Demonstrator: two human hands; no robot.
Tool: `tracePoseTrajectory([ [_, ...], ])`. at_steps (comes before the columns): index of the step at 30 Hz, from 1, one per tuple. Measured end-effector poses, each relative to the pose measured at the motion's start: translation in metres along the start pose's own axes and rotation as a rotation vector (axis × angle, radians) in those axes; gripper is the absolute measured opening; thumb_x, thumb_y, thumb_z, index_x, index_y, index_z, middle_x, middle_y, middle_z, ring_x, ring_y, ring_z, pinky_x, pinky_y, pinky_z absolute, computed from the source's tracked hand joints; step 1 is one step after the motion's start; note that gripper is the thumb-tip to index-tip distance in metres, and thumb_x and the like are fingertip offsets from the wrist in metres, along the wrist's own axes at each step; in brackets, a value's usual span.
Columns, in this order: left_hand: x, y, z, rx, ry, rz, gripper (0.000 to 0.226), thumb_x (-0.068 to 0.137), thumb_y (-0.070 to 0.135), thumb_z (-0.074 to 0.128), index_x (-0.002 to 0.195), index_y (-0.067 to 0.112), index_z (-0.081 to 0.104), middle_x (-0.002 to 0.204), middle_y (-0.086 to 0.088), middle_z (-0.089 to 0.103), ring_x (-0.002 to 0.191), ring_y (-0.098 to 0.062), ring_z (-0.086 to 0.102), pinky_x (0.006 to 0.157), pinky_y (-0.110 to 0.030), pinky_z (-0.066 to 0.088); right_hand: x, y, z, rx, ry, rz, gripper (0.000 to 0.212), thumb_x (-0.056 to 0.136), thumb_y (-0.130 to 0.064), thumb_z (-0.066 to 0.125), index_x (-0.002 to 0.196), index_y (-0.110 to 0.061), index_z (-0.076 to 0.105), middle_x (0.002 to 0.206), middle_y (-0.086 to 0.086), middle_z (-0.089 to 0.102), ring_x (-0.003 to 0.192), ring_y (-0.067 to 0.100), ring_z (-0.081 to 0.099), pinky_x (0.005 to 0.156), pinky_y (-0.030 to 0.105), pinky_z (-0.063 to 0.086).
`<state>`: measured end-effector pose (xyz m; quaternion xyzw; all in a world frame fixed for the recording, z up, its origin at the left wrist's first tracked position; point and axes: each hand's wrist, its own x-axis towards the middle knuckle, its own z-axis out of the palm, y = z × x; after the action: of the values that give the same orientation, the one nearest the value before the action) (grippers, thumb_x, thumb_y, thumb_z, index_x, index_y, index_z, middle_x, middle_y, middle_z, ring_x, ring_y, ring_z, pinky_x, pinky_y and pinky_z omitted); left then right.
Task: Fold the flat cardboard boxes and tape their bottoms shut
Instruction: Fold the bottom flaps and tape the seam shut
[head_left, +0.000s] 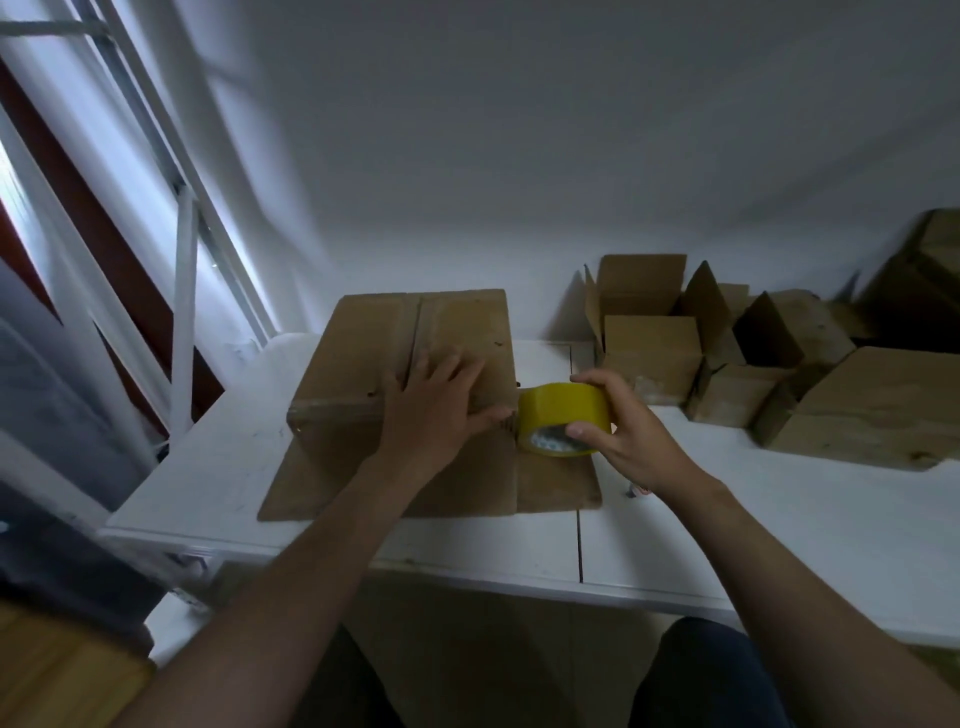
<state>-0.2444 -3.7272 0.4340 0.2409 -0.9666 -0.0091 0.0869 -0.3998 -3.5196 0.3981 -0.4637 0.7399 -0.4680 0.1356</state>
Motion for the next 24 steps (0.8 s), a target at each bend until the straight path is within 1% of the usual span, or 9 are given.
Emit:
tracePoseTrajectory([
  [1, 0.001, 0.004, -0.002, -0.002, -0.035, -0.019, 0.084, 0.09, 0.079, 0.028, 0.158, 0.03, 0.021, 0.168, 0.0, 0.015, 0.154, -0.034, 0.009, 0.117, -0.065, 0.012, -0.001, 0.0, 0.001, 0.018, -0.007, -0.007, 0.047, 0.085, -0.061, 0.061, 0.124, -0.055, 0.035, 0.121, -0.035, 0.041, 0.108, -0.005, 0.051, 0.08, 0.019, 0.05],
  [3, 0.001, 0.015, -0.001, 0.054, -0.057, -0.046, 0.088, 0.091, 0.079, 0.017, 0.16, 0.025, 0.015, 0.168, -0.005, 0.011, 0.154, -0.037, 0.004, 0.116, -0.07, 0.007, -0.002, 0.0, 0.002, 0.052, -0.009, -0.022, 0.043, 0.089, -0.055, 0.058, 0.123, -0.055, 0.031, 0.117, -0.036, 0.038, 0.105, -0.008, 0.051, 0.076, 0.018, 0.051],
  [5, -0.003, 0.021, 0.003, 0.126, -0.001, -0.046, 0.099, 0.085, 0.081, -0.004, 0.159, 0.02, 0.02, 0.166, -0.008, 0.02, 0.153, -0.038, 0.011, 0.114, -0.073, 0.01, -0.003, 0.0, -0.001, 0.083, 0.031, -0.056, 0.045, 0.089, -0.05, 0.062, 0.123, -0.057, 0.033, 0.123, -0.028, 0.04, 0.108, -0.004, 0.051, 0.078, 0.018, 0.052],
  [7, -0.007, 0.02, 0.009, 0.152, 0.087, -0.018, 0.105, 0.085, 0.081, -0.012, 0.156, 0.018, 0.031, 0.162, -0.006, 0.032, 0.151, -0.036, 0.021, 0.112, -0.073, 0.016, -0.005, -0.001, -0.004, 0.083, 0.071, -0.108, 0.042, 0.089, -0.049, 0.066, 0.122, -0.059, 0.041, 0.124, -0.027, 0.044, 0.113, 0.003, 0.052, 0.079, 0.017, 0.052],
  [10, -0.01, 0.017, 0.011, 0.124, 0.104, -0.008, 0.106, 0.084, 0.084, -0.009, 0.155, 0.019, 0.035, 0.161, -0.002, 0.035, 0.151, -0.032, 0.025, 0.112, -0.07, 0.02, -0.006, -0.003, -0.003, -0.013, 0.064, -0.249, 0.03, 0.09, -0.05, 0.068, 0.119, -0.043, 0.063, 0.11, -0.023, 0.053, 0.106, 0.011, 0.056, 0.079, 0.014, 0.047],
  [12, -0.009, 0.018, 0.011, 0.116, 0.123, -0.003, 0.107, 0.083, 0.086, -0.008, 0.155, 0.02, 0.035, 0.162, 0.0, 0.034, 0.151, -0.028, 0.026, 0.113, -0.069, 0.019, -0.004, -0.005, -0.006, -0.062, 0.058, -0.267, 0.03, 0.089, -0.046, 0.071, 0.117, -0.036, 0.068, 0.105, -0.023, 0.053, 0.103, 0.008, 0.057, 0.078, 0.012, 0.046],
  [17, -0.009, 0.022, 0.009, 0.078, 0.113, -0.056, 0.11, 0.077, 0.091, -0.003, 0.157, 0.023, 0.028, 0.165, 0.004, 0.026, 0.154, -0.026, 0.017, 0.114, -0.069, 0.015, -0.008, 0.004, -0.013, -0.271, -0.056, -0.208, 0.027, 0.086, -0.037, 0.076, 0.111, -0.043, 0.067, 0.098, -0.026, 0.049, 0.102, -0.012, 0.049, 0.074, 0.004, 0.042],
  [21, -0.008, 0.045, 0.007, 0.057, 0.08, -0.161, 0.114, 0.076, 0.094, 0.021, 0.159, 0.016, 0.02, 0.168, -0.003, 0.016, 0.155, -0.032, 0.007, 0.111, -0.076, 0.001, 0.001, 0.012, -0.003, -0.337, -0.116, -0.146, 0.028, 0.087, -0.046, 0.073, 0.114, -0.05, 0.067, 0.096, -0.011, 0.054, 0.092, 0.004, 0.053, 0.077, 0.019, 0.046],
  [24, -0.009, 0.047, 0.011, 0.071, 0.141, -0.163, 0.107, 0.08, 0.088, 0.023, 0.158, 0.014, 0.024, 0.167, -0.005, 0.021, 0.154, -0.029, 0.012, 0.113, -0.075, 0.004, 0.011, 0.007, 0.006, -0.3, -0.184, -0.103, 0.029, 0.09, -0.043, 0.072, 0.118, -0.046, 0.068, 0.096, -0.02, 0.052, 0.092, 0.002, 0.053, 0.081, 0.022, 0.047],
])
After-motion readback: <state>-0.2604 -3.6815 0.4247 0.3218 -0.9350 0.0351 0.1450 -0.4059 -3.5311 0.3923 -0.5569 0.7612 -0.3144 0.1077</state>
